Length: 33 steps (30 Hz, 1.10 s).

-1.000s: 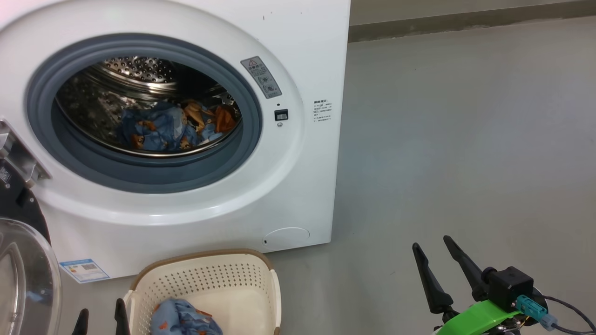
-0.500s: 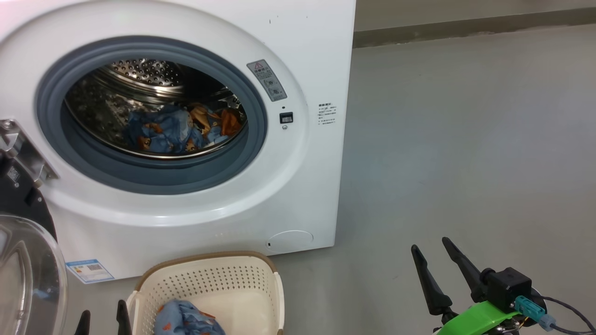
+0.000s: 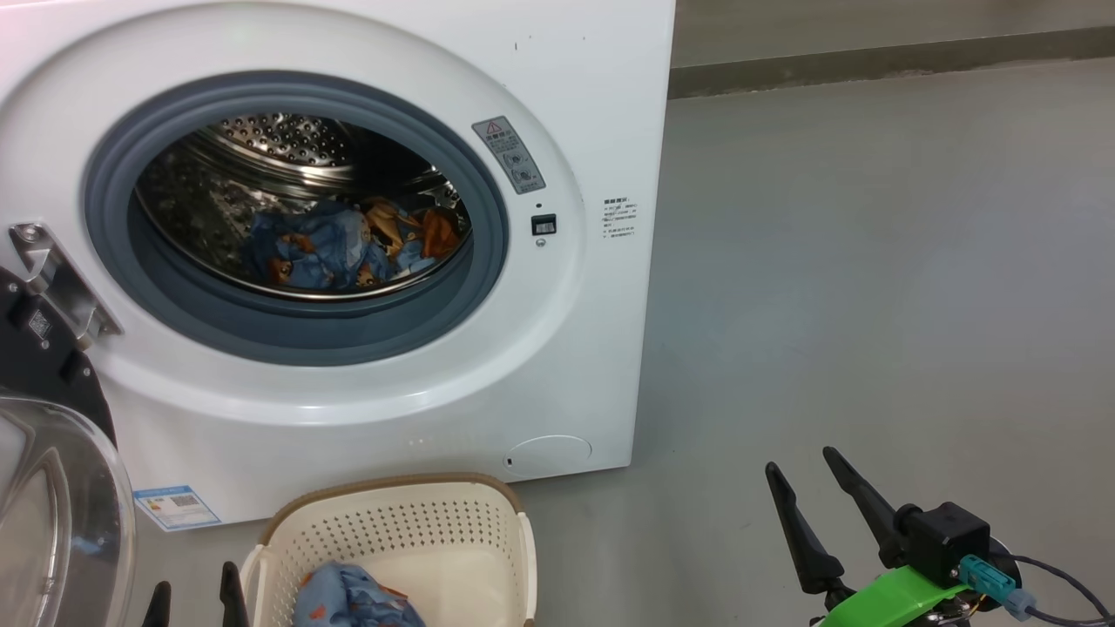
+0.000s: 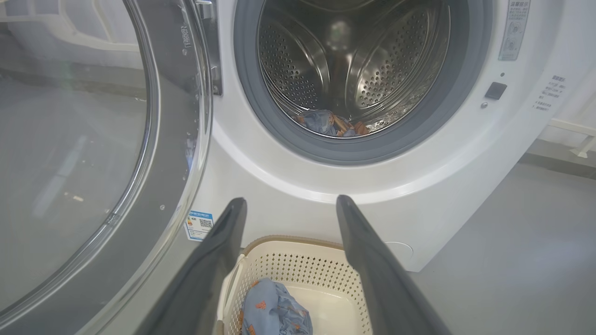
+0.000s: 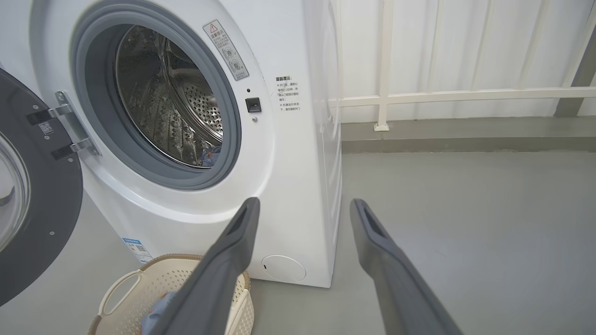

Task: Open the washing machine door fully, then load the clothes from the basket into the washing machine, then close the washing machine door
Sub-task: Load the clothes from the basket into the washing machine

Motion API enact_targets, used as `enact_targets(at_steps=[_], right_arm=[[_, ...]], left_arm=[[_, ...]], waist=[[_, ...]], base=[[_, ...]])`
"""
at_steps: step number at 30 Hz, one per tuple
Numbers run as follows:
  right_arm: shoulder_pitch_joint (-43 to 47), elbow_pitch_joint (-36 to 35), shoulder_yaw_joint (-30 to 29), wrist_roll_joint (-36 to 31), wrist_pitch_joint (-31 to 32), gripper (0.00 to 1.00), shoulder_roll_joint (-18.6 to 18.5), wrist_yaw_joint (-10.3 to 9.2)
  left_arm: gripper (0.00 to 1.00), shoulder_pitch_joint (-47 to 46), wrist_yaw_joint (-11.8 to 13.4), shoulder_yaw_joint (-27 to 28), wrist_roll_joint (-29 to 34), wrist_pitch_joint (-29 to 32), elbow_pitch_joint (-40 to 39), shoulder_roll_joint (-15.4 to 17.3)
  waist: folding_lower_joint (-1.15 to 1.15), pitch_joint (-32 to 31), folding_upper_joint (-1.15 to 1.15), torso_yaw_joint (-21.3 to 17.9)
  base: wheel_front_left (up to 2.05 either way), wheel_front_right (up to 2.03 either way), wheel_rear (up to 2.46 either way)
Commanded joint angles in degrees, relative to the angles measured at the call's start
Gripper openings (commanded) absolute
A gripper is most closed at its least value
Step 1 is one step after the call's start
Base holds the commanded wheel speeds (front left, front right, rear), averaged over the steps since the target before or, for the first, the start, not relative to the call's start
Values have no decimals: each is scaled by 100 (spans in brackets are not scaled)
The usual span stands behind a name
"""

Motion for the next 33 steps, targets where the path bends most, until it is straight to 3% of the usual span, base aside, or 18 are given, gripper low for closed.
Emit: enact_targets(at_steps=[1, 21, 33], right_arm=[[-100, -122, 127, 50, -27, 100, -40, 9], [-110, -150, 117, 28, -27, 100, -18, 9], [-270, -267, 80, -109, -27, 100, 185, 9]], left_arm=[[100, -66, 14, 219, 36, -37, -155, 32], [100, -58, -8, 166, 80, -37, -164, -13], [100, -529, -192, -213, 83, 481, 143, 61]], waist=[[0, 1, 0, 0], [0, 124, 0, -30], [0, 837, 0, -226]], base=[[0, 0, 0], [0, 0, 0], [0, 0, 0]])
